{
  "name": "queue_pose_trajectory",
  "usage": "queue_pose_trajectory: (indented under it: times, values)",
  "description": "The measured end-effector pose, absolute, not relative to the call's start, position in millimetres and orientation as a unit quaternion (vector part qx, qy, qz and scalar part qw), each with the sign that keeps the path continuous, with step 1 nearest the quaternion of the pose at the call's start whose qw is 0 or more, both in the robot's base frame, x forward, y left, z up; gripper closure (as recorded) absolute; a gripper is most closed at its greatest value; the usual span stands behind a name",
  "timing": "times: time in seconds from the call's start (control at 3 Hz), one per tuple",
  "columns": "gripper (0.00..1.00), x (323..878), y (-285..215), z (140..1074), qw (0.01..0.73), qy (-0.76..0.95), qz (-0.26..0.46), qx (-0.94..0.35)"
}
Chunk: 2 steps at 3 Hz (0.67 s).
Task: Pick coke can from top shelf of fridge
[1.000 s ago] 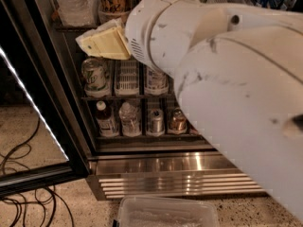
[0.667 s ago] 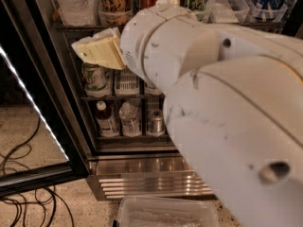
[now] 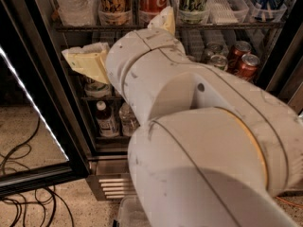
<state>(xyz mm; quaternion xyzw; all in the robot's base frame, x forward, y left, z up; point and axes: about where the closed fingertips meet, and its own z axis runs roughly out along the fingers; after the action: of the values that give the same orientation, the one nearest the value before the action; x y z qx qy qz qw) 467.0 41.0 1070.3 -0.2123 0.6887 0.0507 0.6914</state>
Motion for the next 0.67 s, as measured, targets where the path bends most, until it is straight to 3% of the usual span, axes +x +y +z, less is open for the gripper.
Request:
queue_pose_trajectory:
  times: [0.67]
  values:
    - [0.00, 471.4, 30.5, 1080.8, 0.712, 0.669, 0.028, -0.211]
